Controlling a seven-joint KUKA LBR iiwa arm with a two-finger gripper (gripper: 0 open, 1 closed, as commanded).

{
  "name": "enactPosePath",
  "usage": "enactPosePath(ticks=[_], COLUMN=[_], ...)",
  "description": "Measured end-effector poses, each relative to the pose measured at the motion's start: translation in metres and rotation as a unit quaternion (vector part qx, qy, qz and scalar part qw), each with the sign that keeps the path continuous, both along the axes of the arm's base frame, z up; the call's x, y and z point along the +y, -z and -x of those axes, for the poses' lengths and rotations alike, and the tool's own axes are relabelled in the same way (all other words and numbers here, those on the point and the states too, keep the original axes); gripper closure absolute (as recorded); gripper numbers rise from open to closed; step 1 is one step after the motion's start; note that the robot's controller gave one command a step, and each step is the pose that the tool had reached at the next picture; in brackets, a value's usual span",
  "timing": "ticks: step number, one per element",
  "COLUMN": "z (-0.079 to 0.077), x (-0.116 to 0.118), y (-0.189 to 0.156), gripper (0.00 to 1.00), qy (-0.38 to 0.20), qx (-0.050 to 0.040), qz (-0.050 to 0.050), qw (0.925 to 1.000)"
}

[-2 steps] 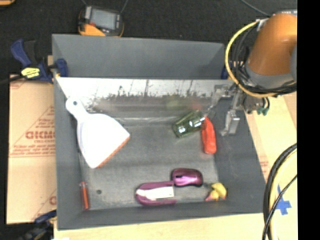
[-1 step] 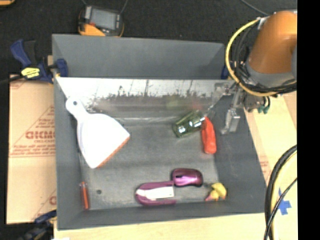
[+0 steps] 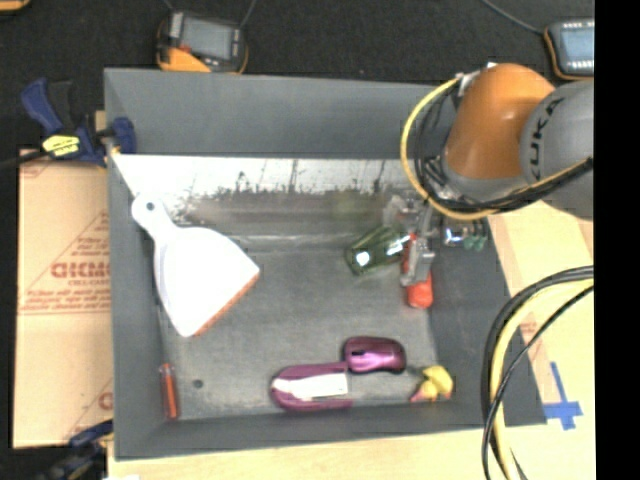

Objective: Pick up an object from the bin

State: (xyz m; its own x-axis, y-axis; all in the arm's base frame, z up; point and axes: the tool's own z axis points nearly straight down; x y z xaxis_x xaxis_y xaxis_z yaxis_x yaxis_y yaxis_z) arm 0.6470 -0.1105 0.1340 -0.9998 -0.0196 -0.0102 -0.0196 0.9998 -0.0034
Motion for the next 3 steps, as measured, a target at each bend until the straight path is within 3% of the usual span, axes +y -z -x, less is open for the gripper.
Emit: enactPosePath(ticks=[1, 2, 3], z=[-0.002, -0.005, -0.005], x=[0.009, 0.026, 0.012], y=[0.028, 0.033, 0.056], gripper=[0.0, 0.0, 0.0], qy=[0.001, 0.039, 0.082], qx=[0.001, -0.0008, -0.0018], qz=[0.0, -0.001, -0.001], qw=[1.0, 0.9992, 0.9966])
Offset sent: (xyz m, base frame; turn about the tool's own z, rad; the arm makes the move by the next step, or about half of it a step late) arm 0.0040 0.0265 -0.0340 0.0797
